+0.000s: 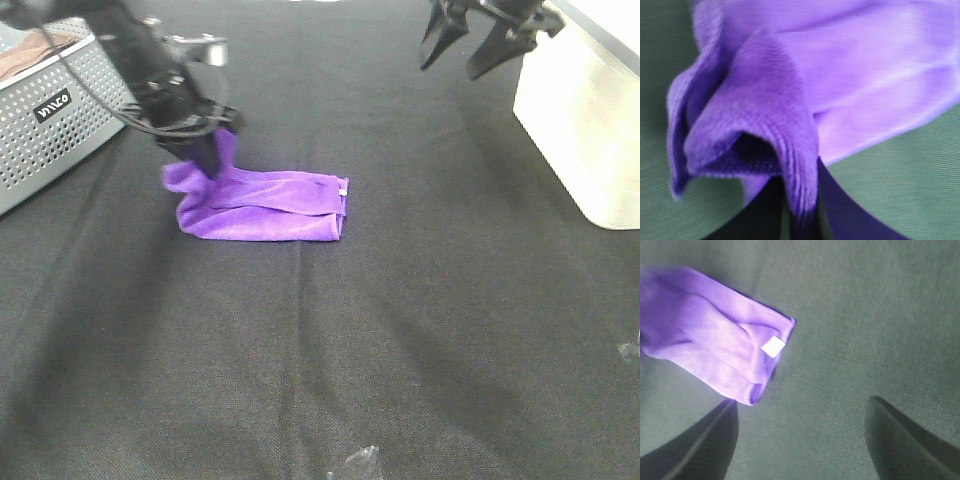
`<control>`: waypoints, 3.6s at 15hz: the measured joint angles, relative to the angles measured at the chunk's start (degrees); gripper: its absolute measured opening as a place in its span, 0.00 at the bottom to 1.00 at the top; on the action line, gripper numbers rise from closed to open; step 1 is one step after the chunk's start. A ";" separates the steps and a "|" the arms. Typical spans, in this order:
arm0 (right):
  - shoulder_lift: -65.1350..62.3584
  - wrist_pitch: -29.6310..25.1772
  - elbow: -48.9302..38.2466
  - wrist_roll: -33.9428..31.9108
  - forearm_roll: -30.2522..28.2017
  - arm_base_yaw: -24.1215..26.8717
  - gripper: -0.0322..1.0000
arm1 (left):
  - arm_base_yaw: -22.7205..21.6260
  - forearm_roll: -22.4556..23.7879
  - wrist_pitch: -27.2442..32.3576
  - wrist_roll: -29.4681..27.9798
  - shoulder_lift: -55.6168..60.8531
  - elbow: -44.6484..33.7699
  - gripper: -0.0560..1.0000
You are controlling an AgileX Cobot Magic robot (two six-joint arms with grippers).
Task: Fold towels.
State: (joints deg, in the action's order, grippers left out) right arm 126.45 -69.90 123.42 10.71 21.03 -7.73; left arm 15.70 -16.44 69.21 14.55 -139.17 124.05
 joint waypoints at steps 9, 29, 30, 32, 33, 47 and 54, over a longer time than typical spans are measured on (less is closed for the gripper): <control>-5.04 -0.11 0.00 -0.06 1.20 0.00 0.69 | 6.99 -6.82 -4.98 -7.79 -9.68 8.94 0.39; -8.31 -0.11 0.00 -0.11 6.59 0.00 0.69 | 2.18 -29.62 -1.83 -3.04 -15.30 17.19 0.77; -8.31 -0.11 0.00 -0.11 6.59 0.00 0.69 | 2.29 -31.74 -2.81 -1.95 -16.21 17.19 0.77; -8.31 -0.11 0.00 -0.06 6.59 0.00 0.69 | 3.27 -35.41 -5.10 -0.29 -17.82 17.19 0.77; -8.31 -0.11 0.00 -0.06 6.59 0.00 0.69 | 3.72 -36.73 -6.30 0.57 -18.28 17.19 0.77; -15.13 -0.11 -3.67 -0.06 4.58 0.00 0.69 | 2.29 -17.65 -2.06 0.00 -7.28 17.19 0.77; -33.98 -0.11 -24.87 -1.20 -2.12 0.00 0.69 | -0.29 7.16 0.11 -9.51 7.96 14.61 0.77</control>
State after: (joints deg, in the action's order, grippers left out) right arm 92.48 -70.02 98.55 9.51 18.91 -7.73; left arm 15.41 -9.28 69.33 5.04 -131.21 138.66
